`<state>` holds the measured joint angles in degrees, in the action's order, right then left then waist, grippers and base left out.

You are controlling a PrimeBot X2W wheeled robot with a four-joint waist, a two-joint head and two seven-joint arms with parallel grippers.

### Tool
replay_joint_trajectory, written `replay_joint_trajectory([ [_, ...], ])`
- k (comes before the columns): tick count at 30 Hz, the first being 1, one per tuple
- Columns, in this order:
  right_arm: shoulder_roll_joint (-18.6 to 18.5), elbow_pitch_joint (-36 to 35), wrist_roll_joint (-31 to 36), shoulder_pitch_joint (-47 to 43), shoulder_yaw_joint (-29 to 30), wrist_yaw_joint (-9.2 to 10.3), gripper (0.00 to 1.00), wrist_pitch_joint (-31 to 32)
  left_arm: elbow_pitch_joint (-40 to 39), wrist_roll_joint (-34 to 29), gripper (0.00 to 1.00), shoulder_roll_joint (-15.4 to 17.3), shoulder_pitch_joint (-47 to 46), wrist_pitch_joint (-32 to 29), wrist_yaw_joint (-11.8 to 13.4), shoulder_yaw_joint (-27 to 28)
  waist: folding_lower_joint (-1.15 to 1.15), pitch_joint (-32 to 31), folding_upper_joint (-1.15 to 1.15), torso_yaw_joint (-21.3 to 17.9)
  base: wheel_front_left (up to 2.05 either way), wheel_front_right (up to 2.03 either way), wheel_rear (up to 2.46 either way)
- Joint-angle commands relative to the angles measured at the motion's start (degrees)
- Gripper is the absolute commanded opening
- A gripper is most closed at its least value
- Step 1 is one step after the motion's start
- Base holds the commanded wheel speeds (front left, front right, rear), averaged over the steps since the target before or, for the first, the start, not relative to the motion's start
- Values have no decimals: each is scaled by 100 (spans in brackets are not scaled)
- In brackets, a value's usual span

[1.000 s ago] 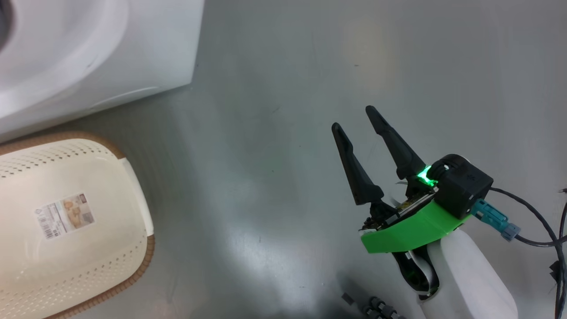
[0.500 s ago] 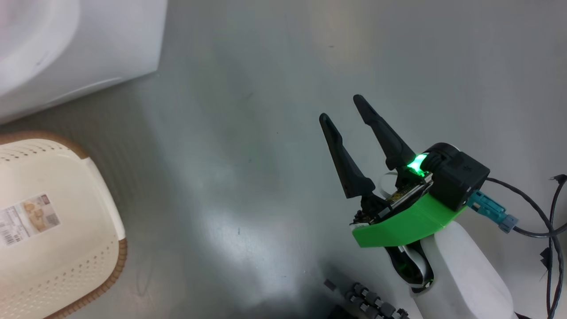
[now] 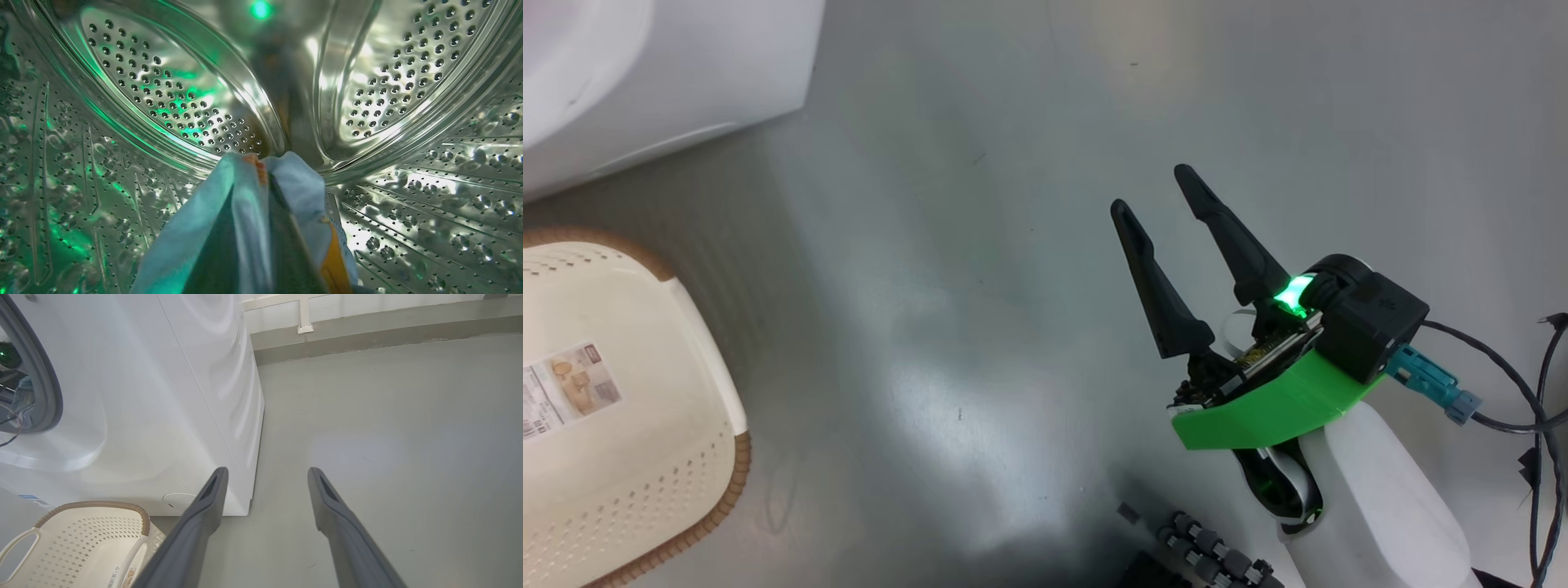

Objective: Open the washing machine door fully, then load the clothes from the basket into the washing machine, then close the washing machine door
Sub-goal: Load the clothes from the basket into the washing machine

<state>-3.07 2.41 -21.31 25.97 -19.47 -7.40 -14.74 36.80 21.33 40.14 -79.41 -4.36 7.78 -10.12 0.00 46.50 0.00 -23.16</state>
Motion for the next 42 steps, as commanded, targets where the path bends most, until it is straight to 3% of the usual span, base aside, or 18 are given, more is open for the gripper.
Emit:
replay_joint_trajectory([
  [1,19,-120,40,-63,-58,-9,100,-26,-68,40,100,225,-87,38,-34,51,0,0,0,53,0,0,0],
  [21,-66,-97,283,-220,237,-9,100,-26,-117,345,100,-290,417,300,-128,-116,0,-402,0,598,0,0,0],
  [32,-173,-114,436,-506,475,-9,100,-26,-1285,556,100,-409,2181,699,265,2,0,-967,0,973,0,0,0],
  [42,-254,-69,549,-778,585,-9,100,-26,-3010,650,100,-512,4458,1005,929,198,0,-1500,0,1199,0,0,0],
])
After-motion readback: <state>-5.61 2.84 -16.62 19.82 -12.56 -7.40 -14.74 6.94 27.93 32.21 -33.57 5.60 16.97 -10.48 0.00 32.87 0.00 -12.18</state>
